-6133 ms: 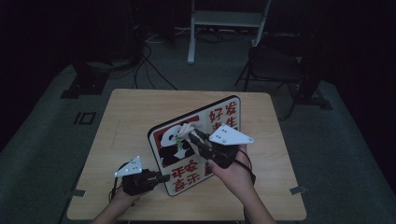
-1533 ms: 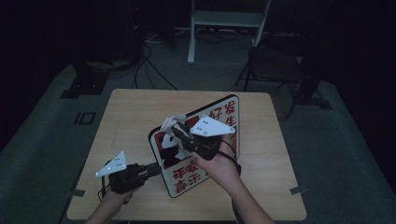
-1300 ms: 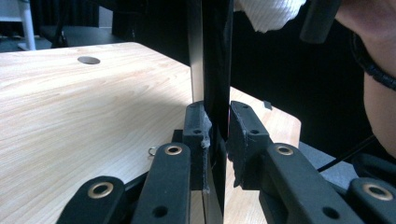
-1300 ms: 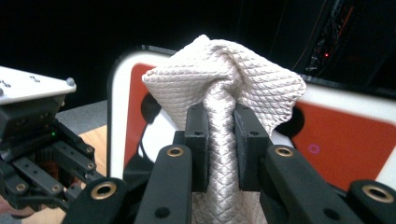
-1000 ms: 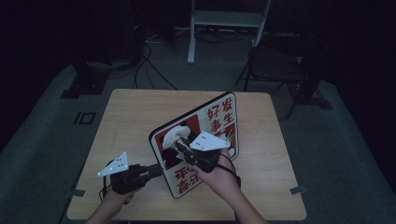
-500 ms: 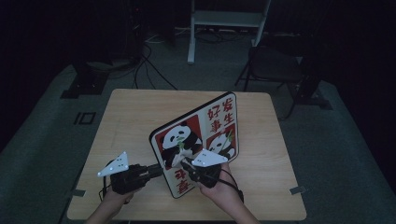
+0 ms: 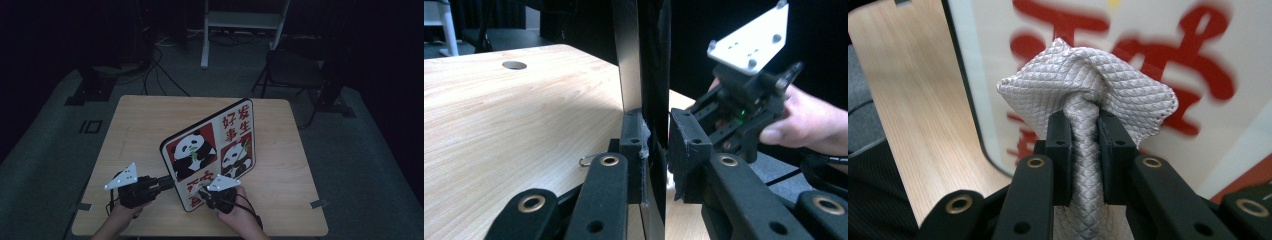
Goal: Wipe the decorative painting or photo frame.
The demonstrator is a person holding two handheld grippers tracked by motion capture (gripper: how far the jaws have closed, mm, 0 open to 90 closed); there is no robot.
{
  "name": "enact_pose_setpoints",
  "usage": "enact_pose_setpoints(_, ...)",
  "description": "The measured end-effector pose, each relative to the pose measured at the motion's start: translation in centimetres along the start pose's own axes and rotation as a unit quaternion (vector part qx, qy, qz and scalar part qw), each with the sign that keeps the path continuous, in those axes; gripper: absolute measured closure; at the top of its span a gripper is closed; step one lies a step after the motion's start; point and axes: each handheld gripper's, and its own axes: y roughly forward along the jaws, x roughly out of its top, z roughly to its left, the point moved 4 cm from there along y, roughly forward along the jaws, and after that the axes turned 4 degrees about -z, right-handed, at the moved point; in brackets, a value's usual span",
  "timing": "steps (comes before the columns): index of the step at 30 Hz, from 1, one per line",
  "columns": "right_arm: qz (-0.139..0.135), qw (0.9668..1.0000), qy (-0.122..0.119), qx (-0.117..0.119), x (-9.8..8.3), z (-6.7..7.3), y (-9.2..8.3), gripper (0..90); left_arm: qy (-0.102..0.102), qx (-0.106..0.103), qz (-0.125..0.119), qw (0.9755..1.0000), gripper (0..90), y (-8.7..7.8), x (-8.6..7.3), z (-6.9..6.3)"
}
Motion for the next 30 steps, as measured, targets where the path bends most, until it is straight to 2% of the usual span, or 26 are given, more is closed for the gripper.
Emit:
enact_pose_setpoints(9, 0.035, 0.9993, 0.006, 0.005, -1.8, 0.0, 0.9, 77.8, 0.002, 0.001, -0.001, 1.0, 78.6, 0.0, 0.0, 0.0)
enact_pose_setpoints(17, 0.076, 0.997, 0.01, 0.014, -4.0, 0.2, 2.1, 77.7, 0.001, -0.002, -0.002, 1.0, 78.6, 0.0, 0.0, 0.0)
enact_pose_setpoints(19, 0.078, 0.9967, 0.014, 0.019, -4.0, 0.2, 1.9, 77.7, 0.001, -0.004, -0.003, 1.0, 78.6, 0.0, 0.0, 0.0)
enact_pose_setpoints(22, 0.066, 0.9973, 0.019, 0.024, -3.2, 0.0, 1.2, 77.8, 0.002, -0.009, -0.002, 1.0, 78.4, 0.0, 0.0, -0.1)
enact_pose_setpoints(27, 0.009, 0.9995, 0.02, 0.024, 0.0, -0.1, -1.0, 77.7, 0.01, -0.015, -0.002, 0.9998, 78.1, -0.2, 0.1, -0.1)
enact_pose_setpoints(28, 0.009, 0.9995, 0.02, 0.024, 0.0, -0.1, -1.0, 77.7, 0.01, -0.015, -0.002, 0.9998, 78.1, -0.2, 0.1, -0.1)
enact_pose_setpoints(29, -0.022, 0.9993, 0.016, 0.025, 1.8, -0.1, -2.1, 77.7, 0.007, -0.017, -0.005, 0.9998, 78.2, -0.3, 0.1, 0.0)
enact_pose_setpoints(30, -0.033, 0.999, 0.016, 0.027, 2.5, 0.0, -2.5, 77.6, 0.005, -0.017, -0.012, 0.9998, 78.2, -0.5, 0.2, 0.0)
